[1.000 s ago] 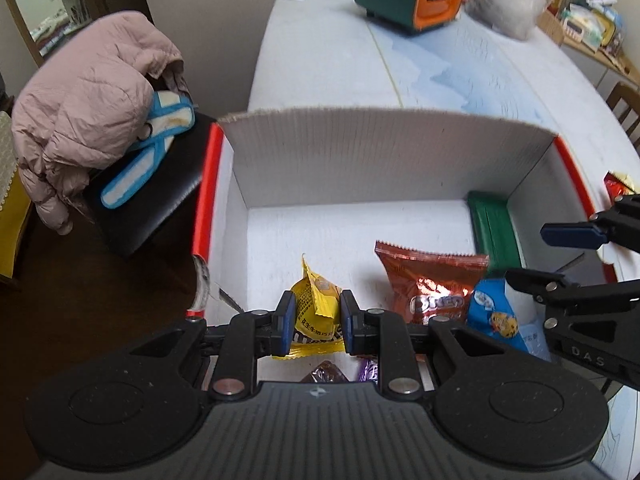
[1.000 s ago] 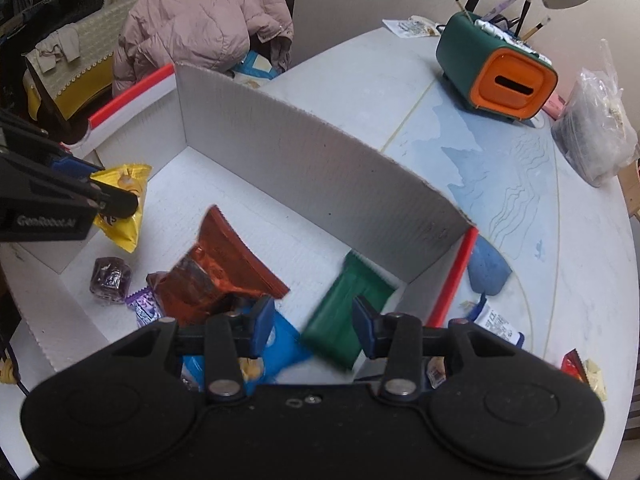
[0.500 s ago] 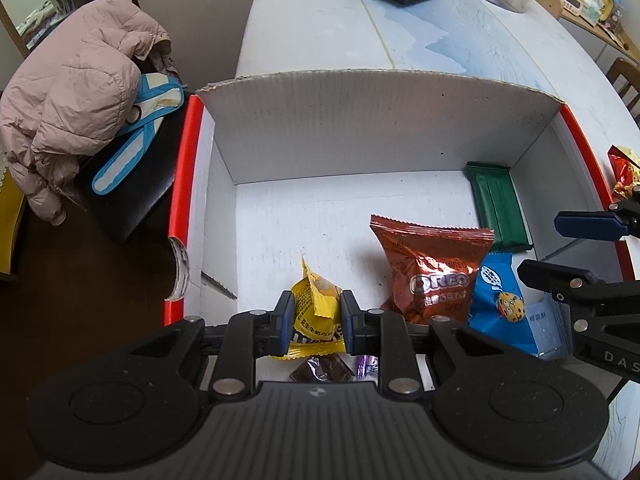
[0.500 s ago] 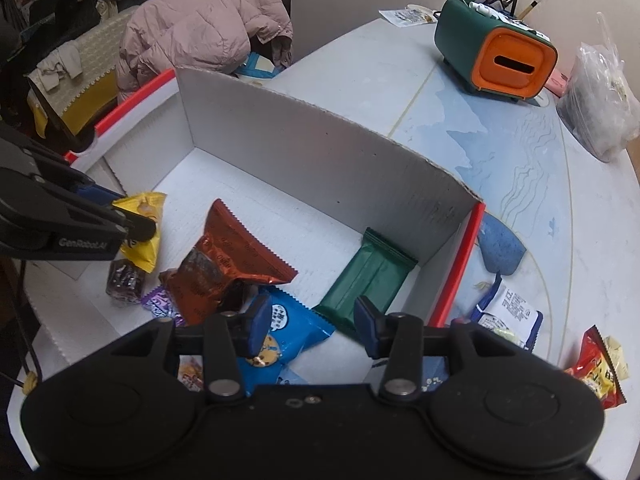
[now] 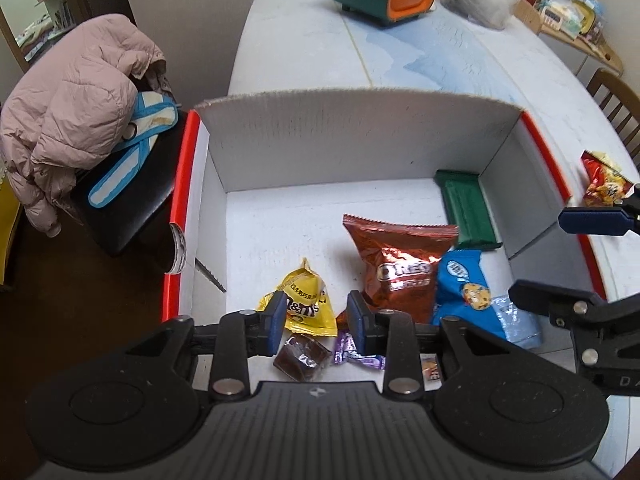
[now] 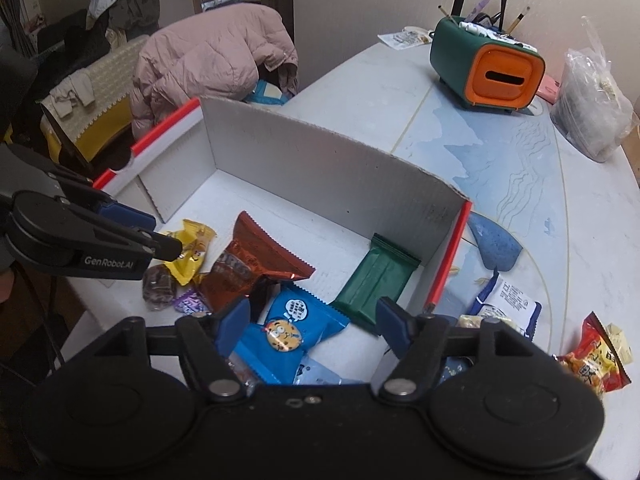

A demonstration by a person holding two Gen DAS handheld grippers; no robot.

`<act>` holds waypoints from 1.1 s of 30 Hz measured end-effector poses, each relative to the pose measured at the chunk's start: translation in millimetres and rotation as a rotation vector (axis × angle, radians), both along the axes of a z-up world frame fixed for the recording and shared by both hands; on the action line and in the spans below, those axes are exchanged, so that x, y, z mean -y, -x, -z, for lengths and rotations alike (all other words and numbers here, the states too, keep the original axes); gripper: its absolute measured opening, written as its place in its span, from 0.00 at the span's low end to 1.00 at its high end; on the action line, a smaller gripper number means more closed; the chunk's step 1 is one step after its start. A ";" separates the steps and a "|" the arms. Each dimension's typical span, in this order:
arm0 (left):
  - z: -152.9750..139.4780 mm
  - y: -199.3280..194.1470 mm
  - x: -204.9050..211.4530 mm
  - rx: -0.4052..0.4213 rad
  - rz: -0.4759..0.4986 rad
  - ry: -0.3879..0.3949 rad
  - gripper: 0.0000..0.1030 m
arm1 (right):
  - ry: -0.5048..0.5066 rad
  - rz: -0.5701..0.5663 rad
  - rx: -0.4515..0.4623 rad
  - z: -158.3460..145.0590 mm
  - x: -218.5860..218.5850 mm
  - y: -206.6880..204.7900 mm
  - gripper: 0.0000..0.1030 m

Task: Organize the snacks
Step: 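Open the right tool to drop the green bar while the left tool drops the M&M's packet, then withdraw both open tools from the box toward the snack pile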

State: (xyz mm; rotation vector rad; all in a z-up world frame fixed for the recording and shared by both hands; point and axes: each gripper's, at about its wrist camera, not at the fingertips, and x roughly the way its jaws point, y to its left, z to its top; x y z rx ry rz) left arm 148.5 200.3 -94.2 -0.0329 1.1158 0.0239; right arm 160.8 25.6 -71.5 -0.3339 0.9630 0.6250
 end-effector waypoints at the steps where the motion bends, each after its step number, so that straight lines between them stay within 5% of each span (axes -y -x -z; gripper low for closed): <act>1: -3.0 2.8 0.6 0.013 -0.004 0.001 0.46 | -0.008 0.002 0.002 -2.6 2.2 2.1 0.73; 13: -39.7 31.0 18.6 0.126 -0.013 0.039 0.59 | -0.104 0.017 0.045 -40.3 40.1 29.6 0.92; 33: -71.9 44.0 121.9 0.298 0.070 0.138 0.72 | -0.209 0.136 0.077 -70.2 167.4 43.2 1.00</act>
